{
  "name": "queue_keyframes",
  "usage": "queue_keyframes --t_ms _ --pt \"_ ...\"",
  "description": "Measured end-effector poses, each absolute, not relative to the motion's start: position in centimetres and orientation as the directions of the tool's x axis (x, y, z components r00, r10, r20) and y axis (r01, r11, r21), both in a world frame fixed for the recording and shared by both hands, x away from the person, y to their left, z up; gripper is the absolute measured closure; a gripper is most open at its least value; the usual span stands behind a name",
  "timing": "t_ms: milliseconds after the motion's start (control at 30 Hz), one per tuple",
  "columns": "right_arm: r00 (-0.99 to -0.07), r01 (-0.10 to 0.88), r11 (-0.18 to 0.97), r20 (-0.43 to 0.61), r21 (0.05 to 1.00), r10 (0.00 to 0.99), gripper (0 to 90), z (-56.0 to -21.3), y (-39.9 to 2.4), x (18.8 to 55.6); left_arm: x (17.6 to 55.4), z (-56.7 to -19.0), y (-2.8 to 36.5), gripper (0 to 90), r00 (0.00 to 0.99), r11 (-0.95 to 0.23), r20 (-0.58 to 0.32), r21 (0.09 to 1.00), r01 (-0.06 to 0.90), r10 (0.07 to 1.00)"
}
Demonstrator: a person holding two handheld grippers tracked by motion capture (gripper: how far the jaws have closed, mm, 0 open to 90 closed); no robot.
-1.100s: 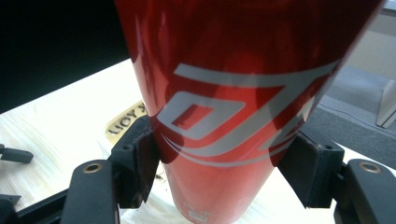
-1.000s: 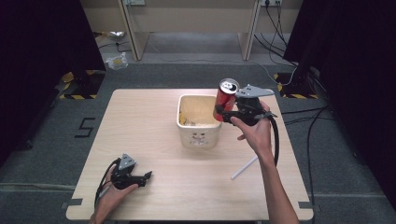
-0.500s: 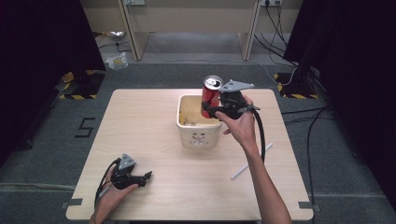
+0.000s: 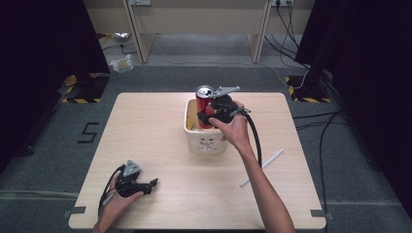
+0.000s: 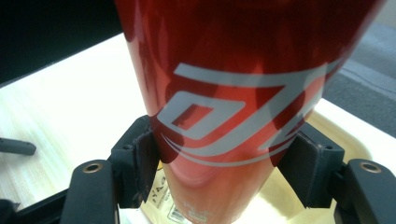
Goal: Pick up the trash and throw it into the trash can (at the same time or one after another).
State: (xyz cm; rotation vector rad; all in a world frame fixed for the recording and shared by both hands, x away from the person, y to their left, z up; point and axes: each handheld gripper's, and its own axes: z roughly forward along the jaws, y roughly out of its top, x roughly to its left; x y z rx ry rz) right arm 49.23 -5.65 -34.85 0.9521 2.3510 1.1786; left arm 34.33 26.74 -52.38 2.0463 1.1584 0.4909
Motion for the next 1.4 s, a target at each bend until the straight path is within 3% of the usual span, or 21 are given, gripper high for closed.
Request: queue_keyframes --t_ms 467,1267,1400 --pt "-0.735 0.475 0.506 0.009 0.720 0.677 33.8 -36.9 -3.2 50.2 34.3 -52.4 26.8 14.8 0.524 -0.336 -0.022 0.745 0.576 0.851" --pt "-0.748 0.494 0.522 0.034 0.695 0.663 32.4 -38.0 -2.7 50.7 34.3 -52.3 26.8 14.7 0.525 -0.339 -0.021 0.742 0.579 0.851" --pt "-0.753 0.490 0.518 0.041 0.701 0.657 28.8 -37.9 -2.7 50.5 34.2 -52.3 26.8 14.7 0.525 -0.338 -0.021 0.743 0.578 0.851"
